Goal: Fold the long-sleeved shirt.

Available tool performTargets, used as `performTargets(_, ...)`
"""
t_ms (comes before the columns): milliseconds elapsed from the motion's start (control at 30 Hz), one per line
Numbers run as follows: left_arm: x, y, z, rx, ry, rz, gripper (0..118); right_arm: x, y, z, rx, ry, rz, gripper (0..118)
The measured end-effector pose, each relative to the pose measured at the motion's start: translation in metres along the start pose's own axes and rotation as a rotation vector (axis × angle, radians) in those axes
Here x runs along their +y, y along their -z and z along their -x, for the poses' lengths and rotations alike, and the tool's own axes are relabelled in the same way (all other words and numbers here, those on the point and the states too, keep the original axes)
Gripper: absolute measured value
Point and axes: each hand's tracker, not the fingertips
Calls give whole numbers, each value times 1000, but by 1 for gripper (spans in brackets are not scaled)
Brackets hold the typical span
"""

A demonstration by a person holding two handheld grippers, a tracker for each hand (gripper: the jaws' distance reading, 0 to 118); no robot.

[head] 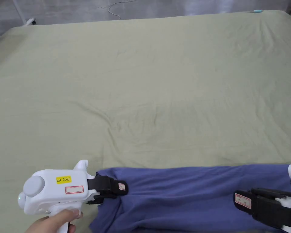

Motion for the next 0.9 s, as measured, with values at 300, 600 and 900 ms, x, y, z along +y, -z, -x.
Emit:
performTargets(300, 0, -32, -7, 47, 48, -23, 4, 3, -3, 23, -3, -28, -1, 0)
performTargets(600, 11, -85, 18, 132, 38, -62, 4, 4, -3, 49, 5, -69, 6, 0)
performTargets(900, 21, -151, 28, 270, 25, -101, 4, 0, 5, 71, 16, -102, 35, 0)
